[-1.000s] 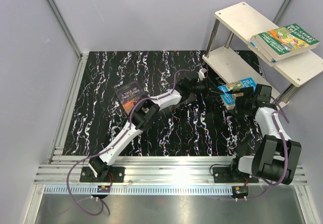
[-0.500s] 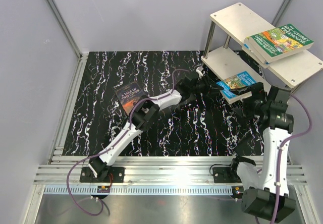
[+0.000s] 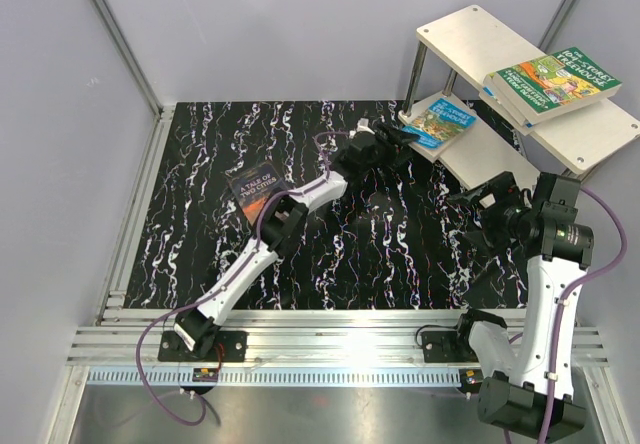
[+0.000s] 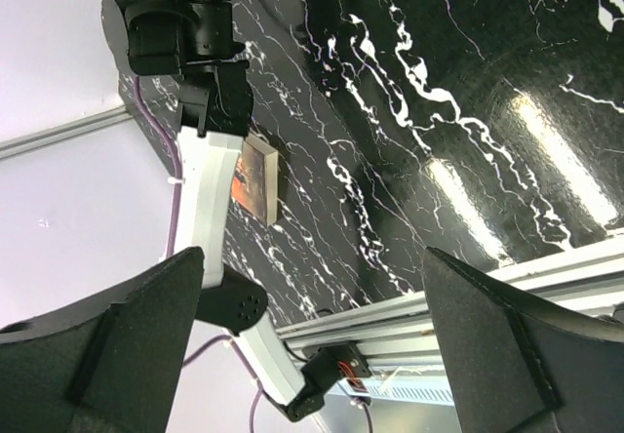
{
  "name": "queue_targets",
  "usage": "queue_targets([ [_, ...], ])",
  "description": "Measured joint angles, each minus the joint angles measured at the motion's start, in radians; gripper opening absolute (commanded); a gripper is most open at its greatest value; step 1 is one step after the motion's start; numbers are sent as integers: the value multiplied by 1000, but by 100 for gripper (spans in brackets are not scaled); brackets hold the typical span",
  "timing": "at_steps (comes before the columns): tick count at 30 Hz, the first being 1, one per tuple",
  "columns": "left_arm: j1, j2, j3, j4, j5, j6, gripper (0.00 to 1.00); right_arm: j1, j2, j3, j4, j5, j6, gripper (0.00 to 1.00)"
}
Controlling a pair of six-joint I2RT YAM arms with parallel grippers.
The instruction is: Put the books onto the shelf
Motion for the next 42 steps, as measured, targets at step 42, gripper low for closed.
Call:
queue_targets([
  [42, 427, -1271, -1413, -385, 147, 635, 99, 821, 404, 207, 235, 262, -90, 100],
])
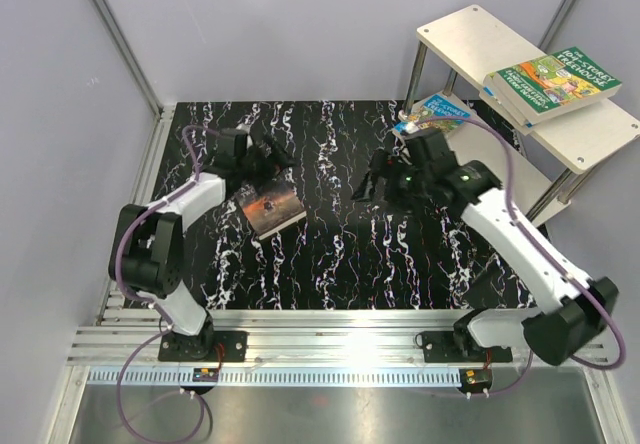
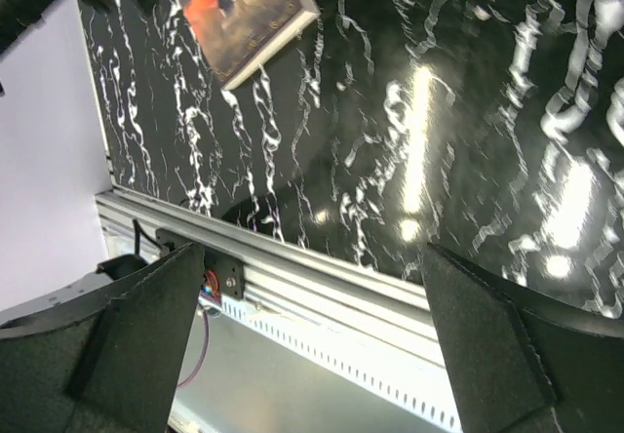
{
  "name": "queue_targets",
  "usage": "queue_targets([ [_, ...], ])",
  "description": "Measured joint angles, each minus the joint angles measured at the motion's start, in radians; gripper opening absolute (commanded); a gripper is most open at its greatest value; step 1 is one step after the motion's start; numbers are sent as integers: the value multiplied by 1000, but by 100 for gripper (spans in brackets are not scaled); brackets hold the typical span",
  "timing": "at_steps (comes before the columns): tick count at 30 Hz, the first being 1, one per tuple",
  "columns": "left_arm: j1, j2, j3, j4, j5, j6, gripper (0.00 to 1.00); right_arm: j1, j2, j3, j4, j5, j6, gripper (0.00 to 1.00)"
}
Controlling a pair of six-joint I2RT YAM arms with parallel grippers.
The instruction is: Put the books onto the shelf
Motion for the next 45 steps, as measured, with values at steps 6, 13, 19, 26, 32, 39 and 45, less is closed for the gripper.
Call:
queue_targets([
  [6, 68, -78, -75, -224, -115, 120, 99, 43, 220, 39, 109, 7, -35, 100],
  [13, 182, -224, -163, -353, -230, 194, 99, 48, 716, 363, 140, -66, -140, 100],
  [19, 216, -200, -239, -378, -259, 220, 99, 48, 1007, 599, 137, -129, -184, 100],
  [26, 216, -90, -232, -303, -235, 224, 99, 48, 1184, 779, 152, -236, -163, 100],
  [32, 216, -23, -184, -208, -200, 225, 99, 51, 1258, 866, 194, -333, -103, 100],
  [39, 216, 80, -66, -206, -172, 246, 99, 100, 1241, 752, 373, -461, -24, 92],
  [45, 232, 176, 24, -160, -104, 264, 91, 134, 1153, 498, 576, -569, 93, 72],
])
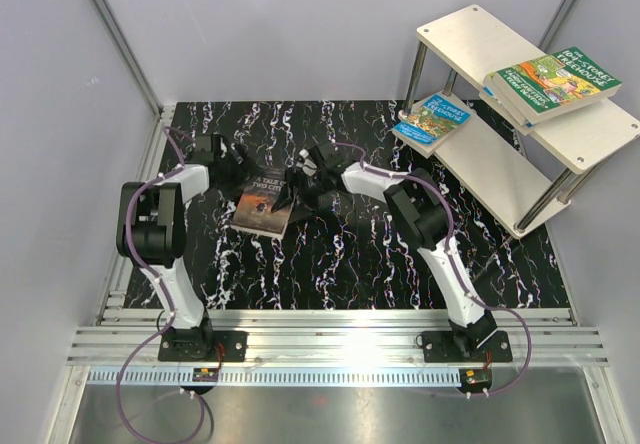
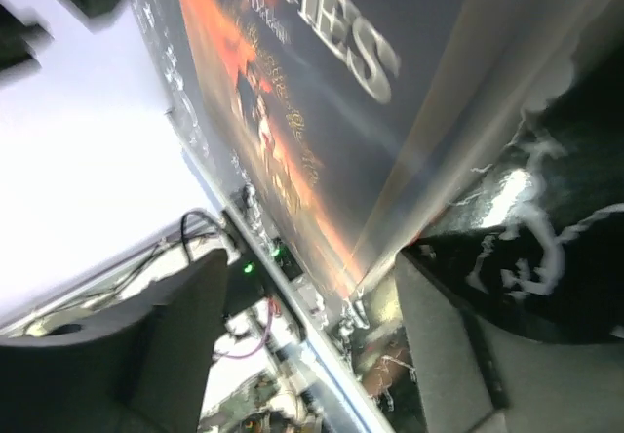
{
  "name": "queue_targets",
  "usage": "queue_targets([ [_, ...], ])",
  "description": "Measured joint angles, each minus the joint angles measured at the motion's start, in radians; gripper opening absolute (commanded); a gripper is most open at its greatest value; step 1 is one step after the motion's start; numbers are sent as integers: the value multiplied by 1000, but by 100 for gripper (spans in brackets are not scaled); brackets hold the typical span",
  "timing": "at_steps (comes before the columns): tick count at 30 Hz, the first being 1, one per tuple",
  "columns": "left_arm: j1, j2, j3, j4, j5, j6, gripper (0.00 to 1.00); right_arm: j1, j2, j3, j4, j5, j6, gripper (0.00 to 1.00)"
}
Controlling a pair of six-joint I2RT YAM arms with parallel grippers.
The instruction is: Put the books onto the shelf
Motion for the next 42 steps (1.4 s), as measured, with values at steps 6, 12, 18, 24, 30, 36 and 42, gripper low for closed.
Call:
queue_targets([
  [6, -22, 56, 25, 116, 84, -3, 87, 16, -3, -45, 34, -30, 51, 58],
  [12, -34, 27, -32, 182, 81, -1, 87, 22, -28, -61, 7, 12, 66, 50],
  [18, -49, -57, -135, 182, 82, -21, 86, 9, -176, -195, 8, 141, 93, 49],
  [24, -92, -120, -202, 142, 108, -71, 86, -45, -257, -216, 72, 239, 106, 49],
  [30, -115, -125, -204, 114, 123, -104, 86, -67, -263, -263, 155, 267, 109, 48],
  [36, -117, -121, -185, 69, 129, -125, 85, -60, -266, -368, 177, 256, 93, 40],
  [42, -124, -111, -166, 38, 130, -140, 84, -50, -301, -452, 197, 233, 84, 14],
])
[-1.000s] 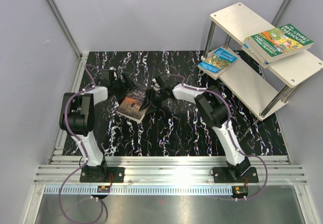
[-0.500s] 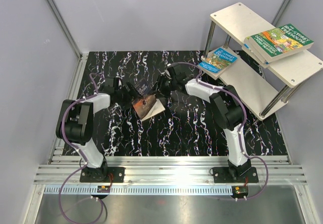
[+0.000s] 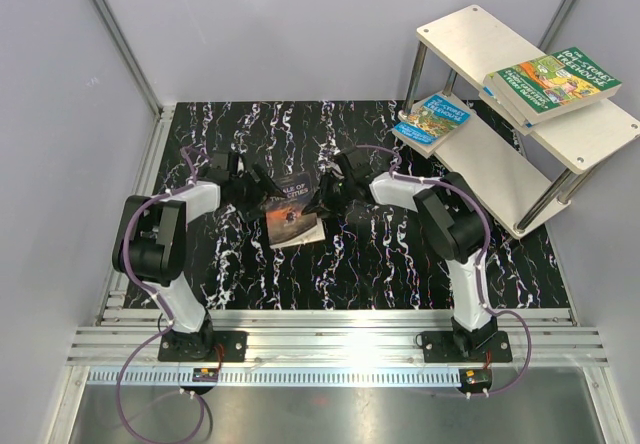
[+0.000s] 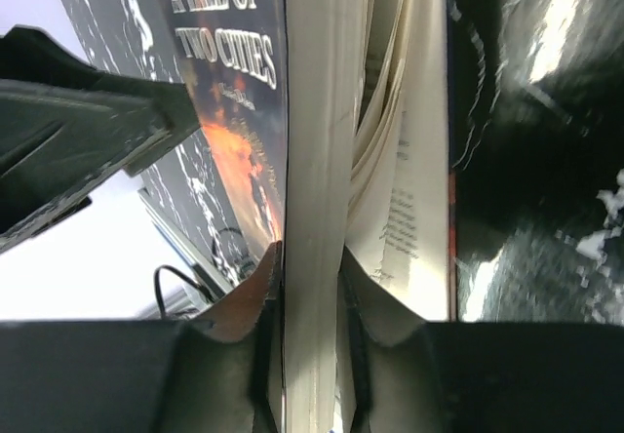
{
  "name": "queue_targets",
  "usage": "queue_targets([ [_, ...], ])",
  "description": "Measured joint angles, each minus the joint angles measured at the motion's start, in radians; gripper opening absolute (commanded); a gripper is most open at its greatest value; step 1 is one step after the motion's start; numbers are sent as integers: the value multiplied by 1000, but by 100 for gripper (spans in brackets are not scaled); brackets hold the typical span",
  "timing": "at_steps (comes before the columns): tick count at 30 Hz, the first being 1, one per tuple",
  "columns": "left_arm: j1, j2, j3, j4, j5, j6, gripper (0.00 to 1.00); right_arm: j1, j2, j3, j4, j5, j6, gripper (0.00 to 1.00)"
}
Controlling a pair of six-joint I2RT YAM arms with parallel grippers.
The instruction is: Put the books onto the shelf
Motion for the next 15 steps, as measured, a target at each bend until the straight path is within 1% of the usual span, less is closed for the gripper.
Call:
queue_targets([
  [1, -2, 0, 1, -6, 1, -2, 84, 1, -10, -5, -3, 2, -6, 12],
  [2, -4, 0, 1, -13, 3, -4, 84, 3, -18, -8, -11, 5, -15, 6],
  [4, -9, 0, 1, -25, 9, -5, 84, 6, -36, -9, -43, 18, -40, 0],
  [11, -29, -24, -3, -95, 15, 11, 84, 27, -126, -9, -235, 89, -160, 0],
  [15, -31, -85, -50, -100, 21, 5, 86, 29, -197, -9, -322, 109, -197, 0],
])
